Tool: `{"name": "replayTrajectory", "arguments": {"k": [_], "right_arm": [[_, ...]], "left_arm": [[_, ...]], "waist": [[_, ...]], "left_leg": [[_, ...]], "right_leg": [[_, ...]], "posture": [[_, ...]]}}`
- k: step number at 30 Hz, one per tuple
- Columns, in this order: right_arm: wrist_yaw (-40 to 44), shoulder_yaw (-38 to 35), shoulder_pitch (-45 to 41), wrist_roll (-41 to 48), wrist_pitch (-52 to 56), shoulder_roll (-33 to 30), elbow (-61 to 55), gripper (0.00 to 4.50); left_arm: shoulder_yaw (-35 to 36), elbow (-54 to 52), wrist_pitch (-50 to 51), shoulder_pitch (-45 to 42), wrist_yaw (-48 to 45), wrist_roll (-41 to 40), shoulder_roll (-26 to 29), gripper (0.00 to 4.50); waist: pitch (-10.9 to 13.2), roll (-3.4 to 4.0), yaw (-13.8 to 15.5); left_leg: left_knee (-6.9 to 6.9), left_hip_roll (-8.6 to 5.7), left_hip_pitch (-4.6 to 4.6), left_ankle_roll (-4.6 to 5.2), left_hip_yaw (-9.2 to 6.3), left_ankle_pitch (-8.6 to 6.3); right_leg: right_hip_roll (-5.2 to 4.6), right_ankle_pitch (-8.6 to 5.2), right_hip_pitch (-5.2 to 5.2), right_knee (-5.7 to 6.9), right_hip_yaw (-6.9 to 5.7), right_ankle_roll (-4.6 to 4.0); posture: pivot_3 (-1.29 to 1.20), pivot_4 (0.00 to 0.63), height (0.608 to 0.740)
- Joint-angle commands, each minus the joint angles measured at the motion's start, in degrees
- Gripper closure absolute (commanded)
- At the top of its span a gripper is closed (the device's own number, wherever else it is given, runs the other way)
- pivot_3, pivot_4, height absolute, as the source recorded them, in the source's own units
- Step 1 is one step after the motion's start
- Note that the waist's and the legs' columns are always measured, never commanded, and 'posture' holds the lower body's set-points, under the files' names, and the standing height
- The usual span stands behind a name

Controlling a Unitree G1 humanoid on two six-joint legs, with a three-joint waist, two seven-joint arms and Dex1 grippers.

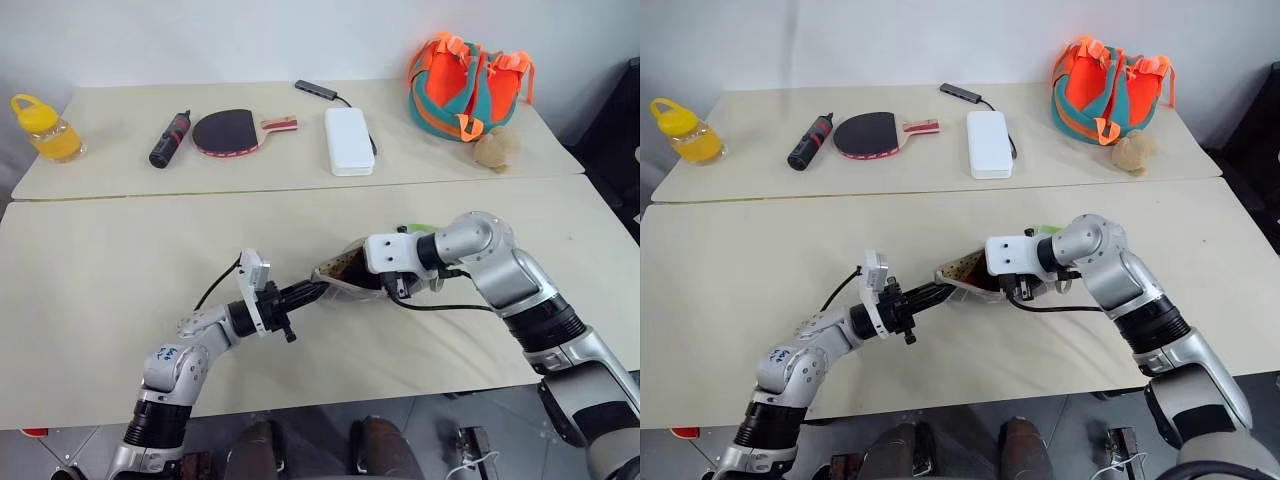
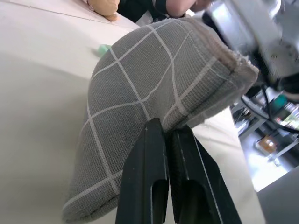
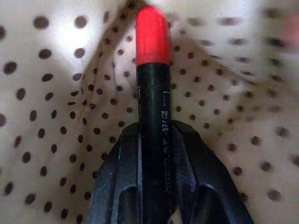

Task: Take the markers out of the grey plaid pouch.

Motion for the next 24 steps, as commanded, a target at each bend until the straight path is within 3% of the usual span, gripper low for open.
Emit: {"name": "replayTrajectory", "arguments": {"k": [1, 6, 14, 19, 24], "right_arm": [[1.58, -7.1, 0.0, 6.1, 2.34, -3.36, -5.33, 3.99], [2.48, -11.32, 0.89, 11.92, 5.85, -6.42, -10.21, 3.99], [-2.66, -15.22, -3.01, 19.9, 9.19, -1.24, -12.99, 3.99], [-8.52, -23.46, -4.91, 30.33, 14.65, 4.02, -11.4, 3.99], [-9.15, -22.98, -1.99, 26.91, 10.96, 0.55, -8.51, 3.99]], "left_arm": [[3.51, -1.24, -0.77, -1.6, 0.89, 0.14, 1.88, 4.5], [3.76, -0.75, -2.42, -2.81, 0.38, 1.75, 3.73, 4.5], [5.28, 4.24, -15.58, -5.7, 2.11, 9.47, 3.24, 4.5], [9.94, 8.94, -25.31, -6.5, 1.2, 14.77, 10.51, 4.5], [15.68, 13.41, -32.41, -7.6, 4.22, 17.36, 14.4, 4.5]], "waist": [[0.0, 0.0, 0.13], [0.0, 0.0, 0.31], [0.0, 0.0, 0.54], [0.01, -0.01, 0.66], [0.02, -0.02, 1.37]], "left_leg": [[0.0, 0.0, -0.02, 0.0, -0.01, 0.0], [-0.14, -0.01, -0.1, 0.0, -0.06, -0.01], [-0.17, -0.01, -0.14, 0.0, -0.03, -0.02], [-0.22, 0.0, -0.2, 0.0, 0.0, -0.02], [-0.28, -0.03, -0.27, 0.03, 0.02, -0.05]], "right_leg": [[0.0, 0.0, 0.0, -0.05, -0.02, 0.0], [0.0, 0.0, -0.02, -0.25, -0.09, 0.0], [0.02, 0.0, -0.04, -0.36, -0.13, 0.0], [0.02, 0.0, -0.16, -0.3, -0.11, 0.0], [-0.02, 0.01, -0.18, -0.4, -0.18, 0.02]], "posture": [[0.0, 0.15, 0.74], [0.0, 0.15, 0.74], [0.0, 0.15, 0.74], [0.0, 0.15, 0.74], [0.0, 0.15, 0.74]]}}
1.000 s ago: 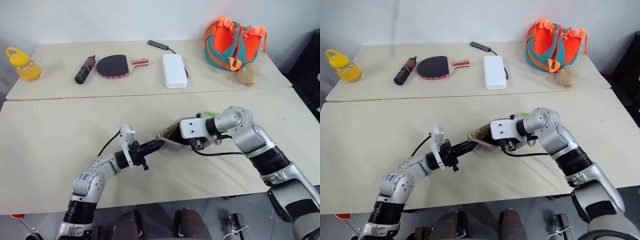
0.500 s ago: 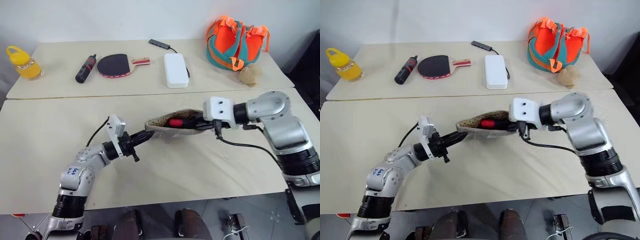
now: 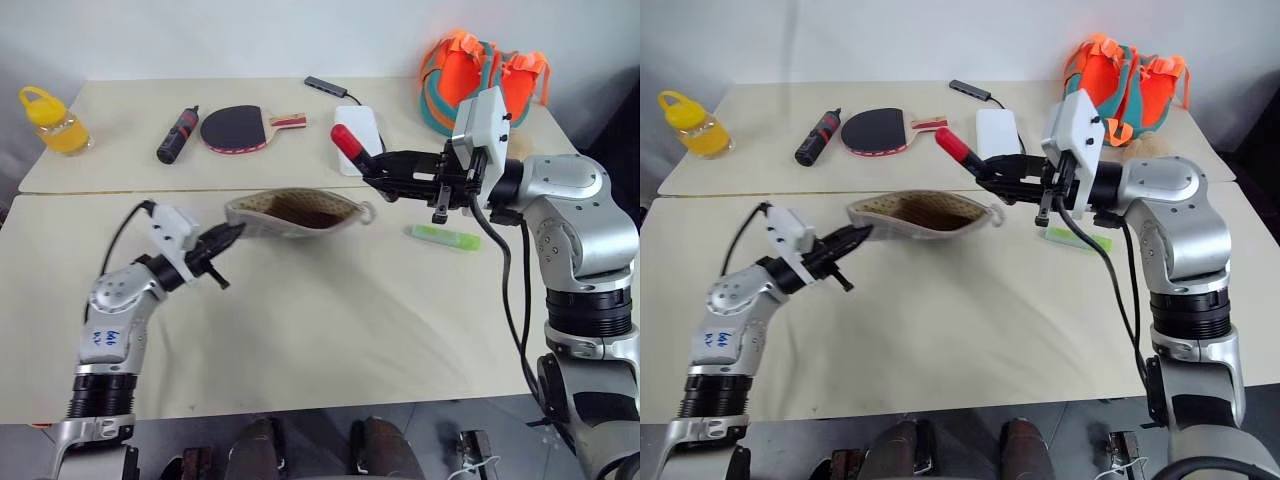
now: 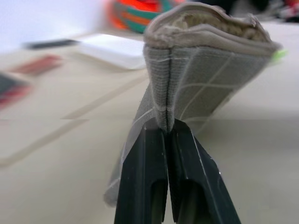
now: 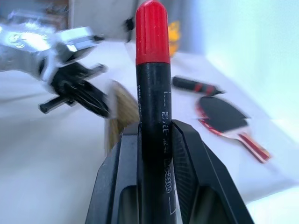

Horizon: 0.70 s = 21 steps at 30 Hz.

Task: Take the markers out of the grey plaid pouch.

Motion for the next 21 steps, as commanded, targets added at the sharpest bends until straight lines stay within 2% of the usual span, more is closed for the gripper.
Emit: {"name": "replayTrajectory", "arguments": {"k": [1, 3, 7, 12, 18, 21], "right_arm": [[-0.08, 1.46, 3.12, -5.18, -5.85, -4.53, 1.23, 3.99], [1.08, 6.04, 7.64, -12.89, -13.25, -9.29, 3.55, 3.99], [0.63, 9.25, 14.0, -18.91, -21.57, -13.36, 7.31, 3.99], [-1.46, 10.06, 16.31, -21.27, -27.07, -11.99, 12.12, 3.99], [-4.41, 10.04, 16.6, -23.21, -30.21, -10.49, 16.07, 3.99], [-4.25, 9.89, 16.52, -22.35, -29.66, -9.79, 17.15, 3.99]], "left_arm": [[3.97, 0.37, -6.16, -1.31, 2.71, 2.58, 1.87, 4.5], [5.25, -0.81, -8.32, -0.98, 4.91, 4.55, 2.65, 4.5], [5.65, -1.94, -11.32, 1.02, 5.94, 8.67, 5.91, 4.5], [2.06, -5.0, -10.51, 5.54, 4.27, 8.65, 4.47, 4.5], [-2.58, -6.1, -8.79, 10.03, 3.91, 9.26, 1.38, 4.5], [-3.21, -5.96, -8.54, 10.87, 2.68, 8.94, 1.43, 3.82]], "waist": [[0.01, -0.01, 0.15], [0.0, -0.03, 0.33], [0.02, -0.09, -0.04], [0.04, -0.05, -1.4], [0.05, -0.06, -1.47], [0.05, -0.07, -1.53]], "left_leg": [[0.0, -0.03, 0.0, 0.02, 0.0, -0.01], [0.01, -0.06, -0.04, 0.04, 0.01, -0.03], [-0.01, -0.06, -0.03, 0.05, 0.09, -0.08], [0.02, 0.04, 0.01, -0.01, 0.42, -0.04], [0.11, 0.05, 0.03, -0.02, 0.47, -0.03], [0.18, 0.06, 0.03, 0.0, 0.46, -0.02]], "right_leg": [[-0.02, 0.01, 0.0, 0.0, 0.0, 0.01], [-0.06, 0.02, 0.01, -0.05, -0.01, 0.04], [-0.06, 0.03, 0.02, -0.11, -0.02, 0.06], [-0.02, 0.03, -0.32, 0.26, 0.22, 0.06], [-0.02, 0.02, -0.38, 0.41, 0.34, 0.05], [-0.02, 0.02, -0.37, 0.49, 0.35, 0.05]], "posture": [[0.0, 0.15, 0.74], [0.0, 0.15, 0.74], [0.0, 0.15, 0.74], [0.0, 0.15, 0.74], [0.0, 0.15, 0.74], [0.0, 0.15, 0.74]]}}
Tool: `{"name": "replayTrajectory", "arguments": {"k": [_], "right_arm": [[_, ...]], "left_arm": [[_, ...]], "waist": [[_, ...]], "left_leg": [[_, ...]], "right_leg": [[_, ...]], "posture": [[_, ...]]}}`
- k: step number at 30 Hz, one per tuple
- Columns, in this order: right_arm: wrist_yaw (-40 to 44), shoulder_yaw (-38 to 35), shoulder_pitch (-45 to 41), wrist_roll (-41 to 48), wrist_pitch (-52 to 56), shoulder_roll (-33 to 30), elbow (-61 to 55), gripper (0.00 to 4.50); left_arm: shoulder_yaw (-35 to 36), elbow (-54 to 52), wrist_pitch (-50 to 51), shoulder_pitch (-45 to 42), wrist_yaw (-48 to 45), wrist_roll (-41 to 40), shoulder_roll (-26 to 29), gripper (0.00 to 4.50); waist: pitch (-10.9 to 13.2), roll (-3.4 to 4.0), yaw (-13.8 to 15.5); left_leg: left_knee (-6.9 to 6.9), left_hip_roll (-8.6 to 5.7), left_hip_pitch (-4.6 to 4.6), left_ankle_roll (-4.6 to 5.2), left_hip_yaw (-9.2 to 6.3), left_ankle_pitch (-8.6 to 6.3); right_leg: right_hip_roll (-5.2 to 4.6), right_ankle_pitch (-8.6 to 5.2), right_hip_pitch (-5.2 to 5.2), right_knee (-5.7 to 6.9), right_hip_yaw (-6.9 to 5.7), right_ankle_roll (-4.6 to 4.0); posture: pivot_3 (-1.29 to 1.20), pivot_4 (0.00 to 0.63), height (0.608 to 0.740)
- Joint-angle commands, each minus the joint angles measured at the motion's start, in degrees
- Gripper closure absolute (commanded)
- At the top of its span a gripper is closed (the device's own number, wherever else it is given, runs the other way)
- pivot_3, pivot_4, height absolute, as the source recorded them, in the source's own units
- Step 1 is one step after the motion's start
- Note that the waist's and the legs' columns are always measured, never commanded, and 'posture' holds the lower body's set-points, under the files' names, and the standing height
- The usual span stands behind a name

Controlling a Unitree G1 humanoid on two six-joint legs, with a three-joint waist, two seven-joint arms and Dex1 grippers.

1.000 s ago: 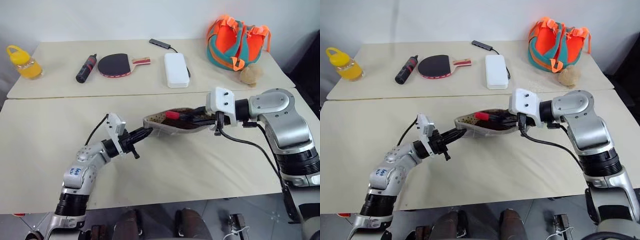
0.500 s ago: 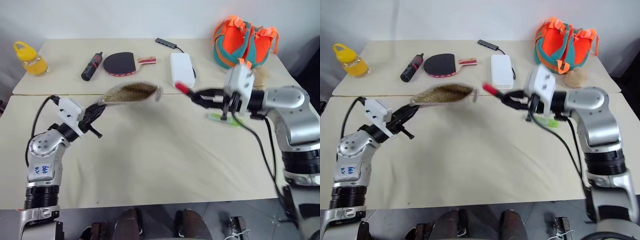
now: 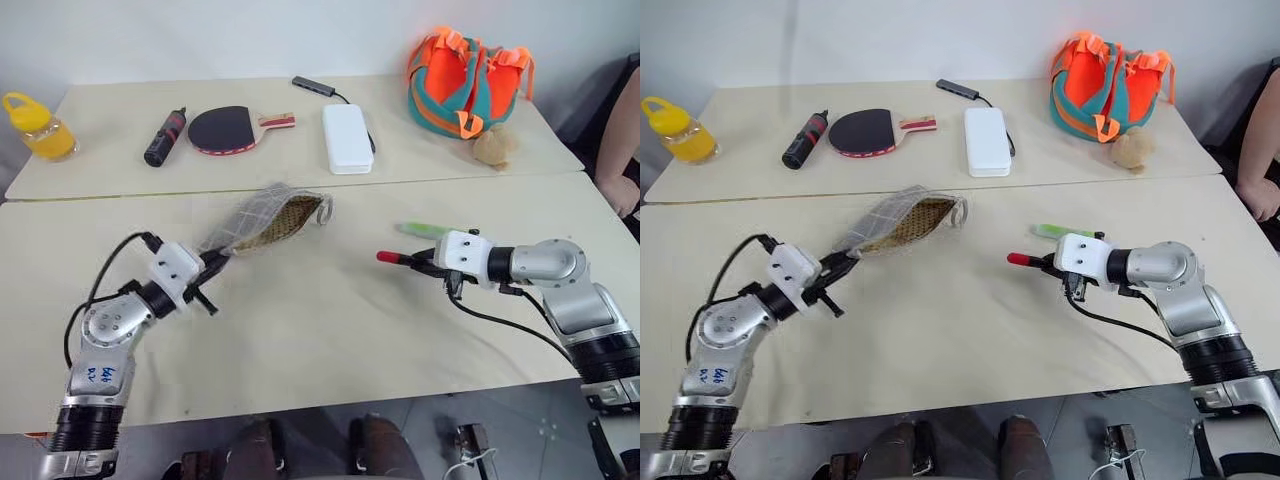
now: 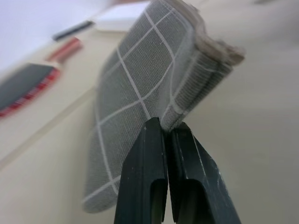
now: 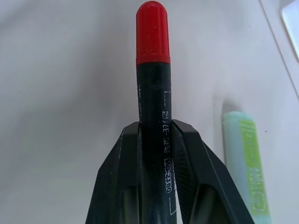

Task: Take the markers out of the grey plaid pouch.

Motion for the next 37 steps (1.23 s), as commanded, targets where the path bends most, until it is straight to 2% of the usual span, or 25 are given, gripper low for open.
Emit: {"name": "replayTrajectory", "arguments": {"k": [1, 7, 11, 12, 17, 21, 25, 29, 33, 37], "right_arm": [[-0.01, -1.19, -0.18, 1.6, 1.21, 0.84, 0.3, 3.64], [0.21, -2.04, 0.92, 3.1, 2.07, 1.26, -1.68, 1.52], [-0.69, -4.98, 1.64, 7.81, 5.81, 2.53, -5.02, 0.17], [-1.05, -6.47, 1.73, 10.18, 7.69, 3.24, -6.46, 0.12], [-3.61, -13.03, 4.39, 19.89, 14.52, 6.73, -13.46, 0.12], [-3.85, -15.52, 15.7, 25.2, 15.38, 9.43, -21.57, 0.12], [-5.05, -18.26, 23.41, 23.5, 9.36, 9.85, -21.52, 0.12], [-6.9, -21.66, 24.55, 21.72, 3.52, 9.04, -16.79, 0.12], [-5.28, -24.65, 26.02, 23.12, 1.22, 7.84, -13.25, 0.12], [-4.16, -25.9, 26.96, 22.71, -0.75, 6.71, -9.34, 0.12]], "left_arm": [[0.46, -2.69, 0.71, 0.87, -1.36, -1.65, 0.23, 3.5], [1.11, -4.32, 2.11, 1.94, -4.03, -3.95, 0.9, 1.54], [2.93, -6.32, 3.62, 4.36, -5.28, -5.6, 2.11, 0.25], [3.88, -7.23, 3.94, 5.41, -5.18, -6.19, 2.31, 0.02], [8.12, -12.32, 6.81, 11.29, -6.24, -12.14, 1.6, 0.02], [13.15, -16.3, 15.0, 15.94, -3.16, -20.89, -0.78, 0.02], [15.91, -17.47, 14.93, 19.56, -1.8, -19.55, -0.81, 0.02], [17.05, -12.42, 9.57, 23.85, -2.55, -14.99, -1.16, 0.02], [19.76, -12.36, 10.52, 22.99, -0.47, -17.63, -1.91, 0.02], [19.5, -11.83, 10.21, 22.87, 0.33, -16.43, -2.15, 0.02]], "waist": [[0.0, 0.0, -0.04], [0.0, 0.0, 0.03], [0.0, 0.0, -0.07], [0.0, 0.0, -0.17], [0.0, 0.0, 0.01], [-0.08, -0.13, 1.13], [-0.08, -0.13, 1.48], [-0.08, -0.12, 0.99], [-0.09, -0.13, 0.94], [-0.09, -0.13, 1.26]], "left_leg": [[0.01, 0.0, 0.02, 0.0, 0.0, 0.0], [-0.01, 0.0, 0.01, 0.01, 0.0, 0.01], [-0.02, 0.0, 0.01, 0.01, -0.01, 0.01], [-0.02, 0.0, 0.01, 0.01, 0.0, 0.01], [-0.04, 0.02, 0.01, 0.01, 0.0, 0.01], [-0.08, 0.0, 0.01, 0.01, -0.09, -0.02], [-0.08, -0.05, 0.0, 0.02, -0.08, -0.06], [0.0, -0.04, 0.17, 0.1, -0.01, -0.02], [-0.21, -0.01, 0.7, 0.03, -0.05, -0.07], [-0.23, -0.02, 0.72, 0.04, -0.09, -0.1]], "right_leg": [[0.0, 0.0, 0.0, 0.02, 0.01, 0.0], [-0.01, 0.0, -0.03, 0.07, 0.04, -0.01], [-0.01, 0.0, -0.04, 0.07, 0.04, -0.01], [-0.01, 0.0, -0.04, 0.07, 0.05, -0.01], [0.0, -0.01, -0.08, 0.11, 0.1, -0.02], [-0.02, -0.01, 0.02, -0.02, 0.05, -0.02], [-0.03, -0.01, 0.06, -0.15, 0.05, -0.02], [0.01, 0.0, 0.29, -0.31, 0.1, -0.06], [0.03, -0.01, 0.82, -0.54, 0.07, -0.13], [0.02, -0.01, 0.87, -0.55, 0.05, -0.13]], "posture": [[0.0, 0.15, 0.74], [0.0, 0.15, 0.74], [0.0, 0.15, 0.74], [0.0, 0.15, 0.74], [0.0, 0.15, 0.74], [0.0, 0.15, 0.74], [0.0, 0.15, 0.74], [0.0, 0.15, 0.74], [0.0, 0.15, 0.74], [0.0, 0.15, 0.74]]}}
